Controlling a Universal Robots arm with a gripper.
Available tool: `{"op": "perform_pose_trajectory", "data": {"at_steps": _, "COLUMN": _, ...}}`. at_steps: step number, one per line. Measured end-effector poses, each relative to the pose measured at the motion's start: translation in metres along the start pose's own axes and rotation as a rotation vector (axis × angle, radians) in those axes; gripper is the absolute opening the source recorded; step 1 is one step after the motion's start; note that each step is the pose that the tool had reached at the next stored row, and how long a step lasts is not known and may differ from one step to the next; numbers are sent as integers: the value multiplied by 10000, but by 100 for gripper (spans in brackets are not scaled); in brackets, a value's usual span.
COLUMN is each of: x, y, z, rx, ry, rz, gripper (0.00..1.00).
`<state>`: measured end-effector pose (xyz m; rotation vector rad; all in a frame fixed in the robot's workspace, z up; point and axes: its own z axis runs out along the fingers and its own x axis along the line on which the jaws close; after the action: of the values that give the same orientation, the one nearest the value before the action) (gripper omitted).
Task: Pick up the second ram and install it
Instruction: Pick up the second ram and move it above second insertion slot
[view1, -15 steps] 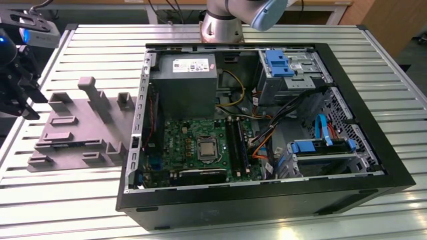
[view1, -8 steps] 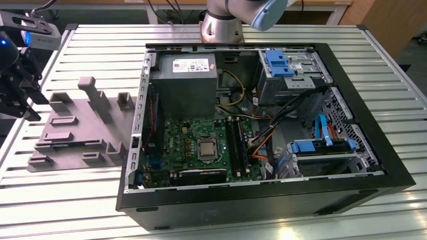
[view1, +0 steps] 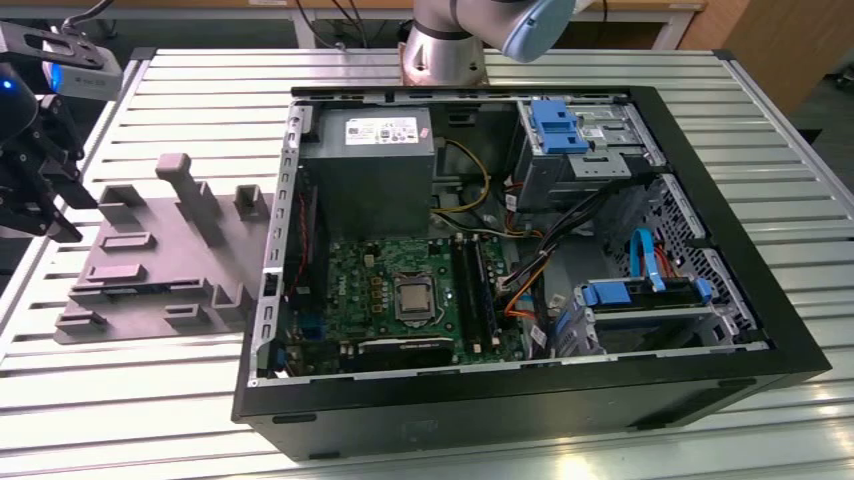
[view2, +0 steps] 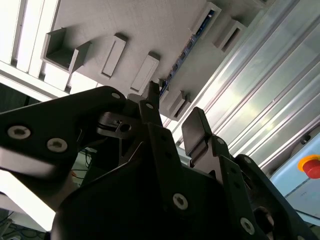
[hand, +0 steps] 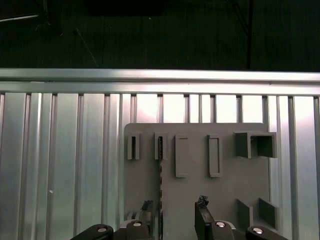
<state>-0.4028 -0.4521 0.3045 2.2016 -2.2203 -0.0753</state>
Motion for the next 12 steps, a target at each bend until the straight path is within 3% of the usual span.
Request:
{"op": "perform_pose_trajectory", "data": {"at_steps": 4, "x": 10, "y": -2, "z": 35, "rx": -1, "ry": 1, "rz": 0, "gripper": 46}}
{"op": "perform_pose_trajectory", "data": {"at_steps": 12, "x": 58, "y": -8, "z": 179, "rx": -1, "ry": 0, "rz": 2, "gripper": 46}}
